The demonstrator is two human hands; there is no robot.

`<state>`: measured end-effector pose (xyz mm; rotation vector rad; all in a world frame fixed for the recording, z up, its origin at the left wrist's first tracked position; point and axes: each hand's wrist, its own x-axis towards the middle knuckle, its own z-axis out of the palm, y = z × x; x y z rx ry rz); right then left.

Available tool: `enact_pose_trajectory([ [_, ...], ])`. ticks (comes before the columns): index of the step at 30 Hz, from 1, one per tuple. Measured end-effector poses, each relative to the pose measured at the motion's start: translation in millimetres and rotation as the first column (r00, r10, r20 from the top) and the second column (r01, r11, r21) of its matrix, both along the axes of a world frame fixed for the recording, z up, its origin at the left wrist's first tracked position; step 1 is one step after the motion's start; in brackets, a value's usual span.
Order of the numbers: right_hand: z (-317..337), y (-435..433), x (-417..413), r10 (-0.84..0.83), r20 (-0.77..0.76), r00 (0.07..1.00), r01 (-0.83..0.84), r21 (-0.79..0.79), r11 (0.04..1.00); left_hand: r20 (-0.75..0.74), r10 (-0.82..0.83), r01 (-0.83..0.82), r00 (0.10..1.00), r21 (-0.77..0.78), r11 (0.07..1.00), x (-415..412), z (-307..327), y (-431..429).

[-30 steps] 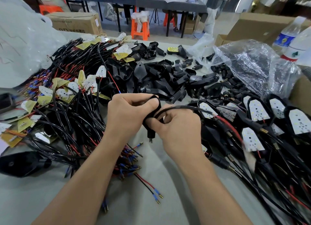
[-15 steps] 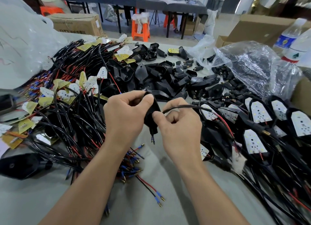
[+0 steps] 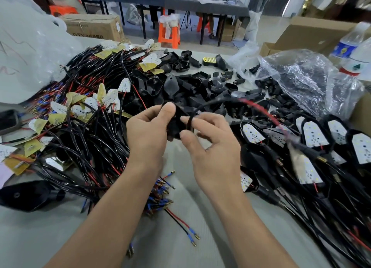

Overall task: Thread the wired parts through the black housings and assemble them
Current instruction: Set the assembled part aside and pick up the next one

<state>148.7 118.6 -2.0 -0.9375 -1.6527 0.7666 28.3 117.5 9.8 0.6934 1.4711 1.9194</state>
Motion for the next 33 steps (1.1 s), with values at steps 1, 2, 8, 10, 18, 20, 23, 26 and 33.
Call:
enact_pose_trajectory([
  [1, -0.1, -1.5, -1.0, 0.027, 0.009, 1.000, -0.028, 0.026, 0.999, 0.050, -0.013, 0.013, 0.999, -0.014, 1.000, 0.6, -0.7, 0.3],
  [2, -0.7, -3.5, -2.3, 0.065, 0.033, 0.997, -0.066, 0.040, 0.997, 0.087, -0.016, 0.018, 0.996, -0.026, 1.000, 0.7, -1.5, 0.4],
  [8, -3.3, 0.4, 4.5, 0.087, 0.191, 0.978, -0.077, -0.063, 0.995, 0.208, 0.106, -0.088, 0.972, -0.095, 0.992, -15.3, -3.3, 4.8],
  [10, -1.6, 4.9, 9.0, 0.071, 0.160, 0.985, -0.061, -0.068, 0.996, 0.252, 0.157, -0.135, 0.955, -0.099, 0.986, -24.5, -2.7, 6.5],
  [18, 8.7, 40.5, 57.5, -0.353, 0.133, 0.926, 0.365, -0.077, 0.928, 0.478, 0.309, -0.309, 0.823, -0.079, 0.948, -65.9, -3.3, 4.8],
  [20, 10.4, 44.5, 67.3, -0.478, 0.123, 0.870, 0.488, -0.067, 0.870, 0.453, 0.342, -0.340, 0.823, -0.089, 0.936, -69.4, -3.8, 4.7],
  [23, 7.0, 42.6, 66.8, -0.519, 0.324, 0.791, 0.549, -0.001, 0.836, 0.365, 0.354, -0.322, 0.861, -0.147, 0.935, -64.7, -4.0, 6.9],
  [26, 6.6, 34.1, 54.8, -0.457, 0.475, 0.751, 0.443, 0.149, 0.884, 0.207, 0.285, -0.251, 0.936, -0.178, 0.952, -56.0, -4.4, 7.9],
  [33, -8.2, 5.9, 4.3, 0.198, 0.327, 0.924, -0.103, -0.287, 0.953, -0.052, 0.077, -0.084, 0.996, -0.158, 0.984, -34.2, -2.2, 7.3],
])
